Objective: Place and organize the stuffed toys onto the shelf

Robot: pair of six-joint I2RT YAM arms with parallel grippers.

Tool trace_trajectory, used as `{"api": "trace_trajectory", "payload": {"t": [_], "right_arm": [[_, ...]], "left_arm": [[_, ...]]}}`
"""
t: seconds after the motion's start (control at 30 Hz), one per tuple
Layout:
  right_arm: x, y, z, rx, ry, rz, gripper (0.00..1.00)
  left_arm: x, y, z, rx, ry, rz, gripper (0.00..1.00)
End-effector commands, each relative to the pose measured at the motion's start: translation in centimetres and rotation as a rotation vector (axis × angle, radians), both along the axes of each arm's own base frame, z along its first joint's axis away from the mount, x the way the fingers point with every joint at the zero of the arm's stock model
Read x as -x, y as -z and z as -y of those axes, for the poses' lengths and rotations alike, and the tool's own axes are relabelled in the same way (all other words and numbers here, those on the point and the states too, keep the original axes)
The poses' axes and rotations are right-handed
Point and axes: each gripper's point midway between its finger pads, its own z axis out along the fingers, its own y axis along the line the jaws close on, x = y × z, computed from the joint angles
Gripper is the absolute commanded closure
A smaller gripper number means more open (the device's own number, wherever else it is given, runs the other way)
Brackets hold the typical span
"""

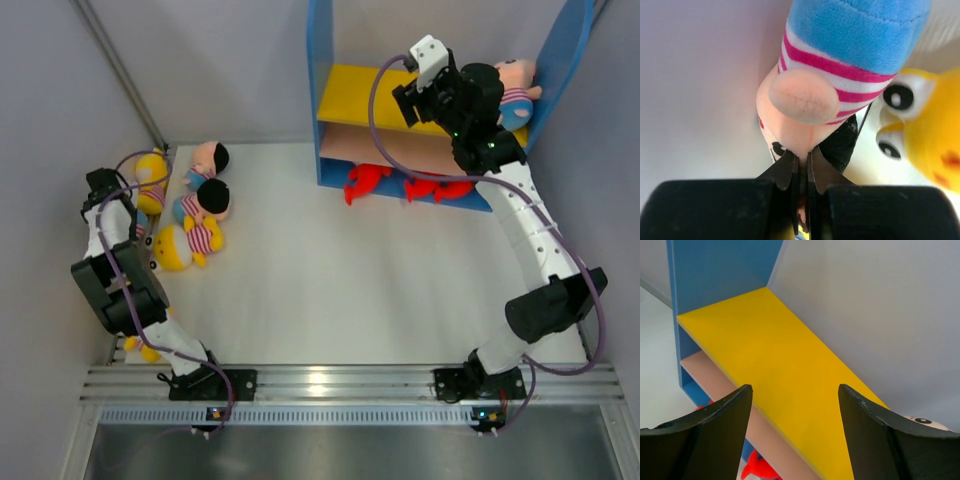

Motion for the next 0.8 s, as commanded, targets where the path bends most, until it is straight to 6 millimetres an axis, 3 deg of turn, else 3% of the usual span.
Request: {"api": "trace_trajectory", "payload": {"t": [0.0,0.13,0.2,0.3,0.37,0.4,0.47,0.5,0.57,0.6,0.7,0.77], "right_arm": [[3.9,-4.6,-0.9,-0.074,-0.091,0.077,0.30],[6.0,-5.1,-2.5,-0.096,-0.197,0.070,0.29],[7.2,-5.0,-3.7,-0.106,-0.264,0.056,0.26],[9.9,-4.2,-6.9,-0.110,-0.449,0.033,0.20],[11.4,-3.8,-8.9,-0.097,-0.551,0.040,0.18],[12.5,-3.0,-10.7,-0.087,-0.610,0.027,0.15],[14.1,-2.1,-13.1,-0.067,-0.719,0.024,0.14],[15.3,-1.5,-14.7,-0.062,-0.781,0.014,0.12],[16.7,-0.2,-16.7,-0.057,-0.890,-0.015,0.12],[17.6,0.2,-17.8,-0.055,-0.942,-0.026,0.12],[19.3,2.0,-19.8,-0.038,-1.056,-0.083,0.13],[19.2,3.2,-20.9,-0.013,-1.062,-0.101,0.13]], "left_arm": [[-0.9,-9.2,0.3,-0.093,0.036,0.259,1.00],[-1.5,-14.7,3.9,-0.052,0.183,0.448,1.00],[-1.8,-16.5,7.9,0.055,0.331,0.526,1.00],[-2.1,-17.1,13.1,0.202,0.481,0.577,1.00],[-2.3,-16.2,16.0,0.260,0.557,0.551,1.00],[-2.6,-15.8,19.2,0.291,0.648,0.530,1.00],[-2.4,-15.3,23.4,0.340,0.783,0.506,1.00],[-1.4,-15.2,28.2,0.425,0.943,0.500,1.00],[0.2,-16.0,32.0,0.514,1.089,0.520,1.00],[1.6,-17.5,34.7,0.592,1.198,0.559,1.00],[2.8,-18.9,36.3,0.690,1.230,0.571,1.00],[3.2,-19.5,37.1,0.717,1.252,0.581,1.00]]}}
